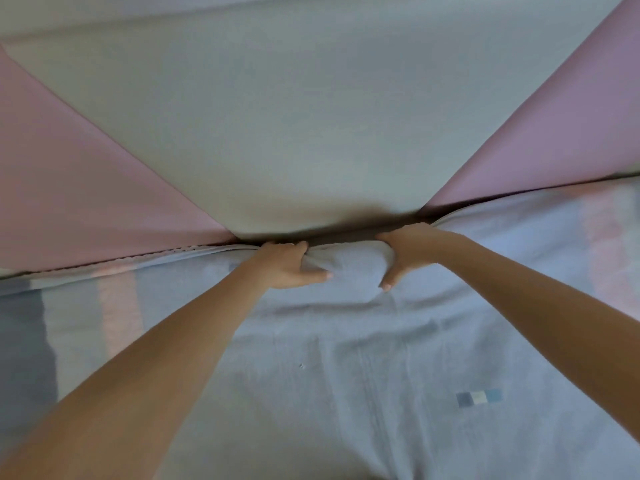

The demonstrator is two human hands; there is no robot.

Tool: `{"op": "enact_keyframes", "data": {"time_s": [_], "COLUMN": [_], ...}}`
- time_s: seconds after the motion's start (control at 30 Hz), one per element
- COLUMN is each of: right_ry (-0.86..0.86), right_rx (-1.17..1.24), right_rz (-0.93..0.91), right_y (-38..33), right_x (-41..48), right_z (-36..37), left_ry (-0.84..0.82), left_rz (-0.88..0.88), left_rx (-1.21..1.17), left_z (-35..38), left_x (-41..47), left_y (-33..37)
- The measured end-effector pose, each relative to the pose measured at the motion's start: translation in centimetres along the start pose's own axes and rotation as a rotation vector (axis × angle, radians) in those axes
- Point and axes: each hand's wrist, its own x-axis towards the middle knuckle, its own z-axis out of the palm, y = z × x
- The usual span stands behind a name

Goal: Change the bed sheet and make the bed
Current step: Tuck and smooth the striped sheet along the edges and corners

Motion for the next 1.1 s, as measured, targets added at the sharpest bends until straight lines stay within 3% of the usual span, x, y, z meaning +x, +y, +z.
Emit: {"op": "enact_keyframes", "data": {"time_s": [0.17, 0.33, 0.43, 0.53, 0.8, 1.1], "right_ry": [0.051, 0.07, -0.001, -0.092, -0.084, -0.194], "right_rx": [0.022, 0.38, 0.247, 0.326, 0.119, 0.045], "right_rz": [-0.029, 0.045, 0.164, 0.188, 0.192, 0.257], "right_y": [0.5, 2.5, 4.7, 7.2, 7.6, 6.6], "right_x": [-3.0, -3.2, -2.1, -1.6, 0.2, 1.5], "right_z": [0.5, -0.4, -1.7, -2.5, -3.3, -2.6], "left_ry": [-0.128, -0.193, -0.228, -0.22, -0.313, -0.277], "left_rz": [-0.16, -0.217, -0.201, -0.198, -0.198, -0.37], "left_rx": [-0.328, -0.446, -0.494, -0.53, -0.43, -0.792], "left_z": [-2.3, -1.1, -0.5, -0.4, -0.8, 0.7], "left_x": [-0.7, -1.9, -2.7, -3.3, -3.6, -4.4], "left_y": [0.0, 0.1, -0.4, -0.8, -0.3, -0.8]}}
